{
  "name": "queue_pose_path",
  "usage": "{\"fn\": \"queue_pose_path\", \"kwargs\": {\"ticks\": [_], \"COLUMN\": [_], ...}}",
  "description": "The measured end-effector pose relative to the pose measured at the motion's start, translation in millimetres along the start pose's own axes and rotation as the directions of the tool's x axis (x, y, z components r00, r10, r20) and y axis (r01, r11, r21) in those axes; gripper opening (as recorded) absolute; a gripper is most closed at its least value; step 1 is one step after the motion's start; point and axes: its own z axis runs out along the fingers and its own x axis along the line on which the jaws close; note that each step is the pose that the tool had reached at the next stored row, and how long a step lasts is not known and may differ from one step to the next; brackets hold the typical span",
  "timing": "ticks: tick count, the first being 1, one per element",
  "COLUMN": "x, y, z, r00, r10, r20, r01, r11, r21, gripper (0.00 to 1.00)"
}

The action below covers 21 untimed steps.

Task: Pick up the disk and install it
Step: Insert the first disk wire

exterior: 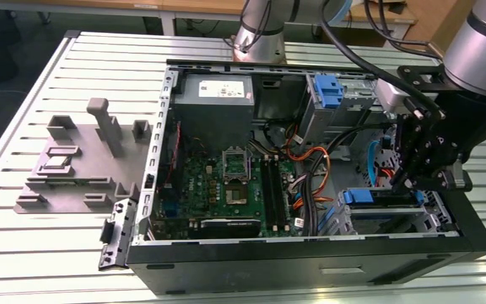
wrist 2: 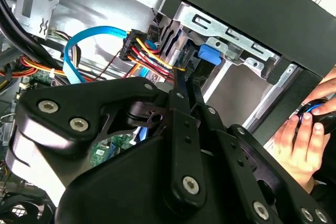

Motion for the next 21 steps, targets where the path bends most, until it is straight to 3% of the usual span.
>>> {"fn": "queue_pose_path", "kwargs": {"ticks": [6, 16, 21], "x": [0.0, 3.0, 3.3], "y": [0.1, 0.1, 0.1], "z": [1.4, 6.0, 6.2], "r00": [1.0, 0.9998, 0.9998], "r10": [0.0, 0.002, 0.002], "r20": [0.0017, 0.0207, 0.021], "r01": [0.0, -0.002, -0.002], "r11": [1.0, 1.0, 1.0], "r21": [-0.0001, -0.0015, -0.0015], "gripper": [0.17, 0.17, 0.17]}}
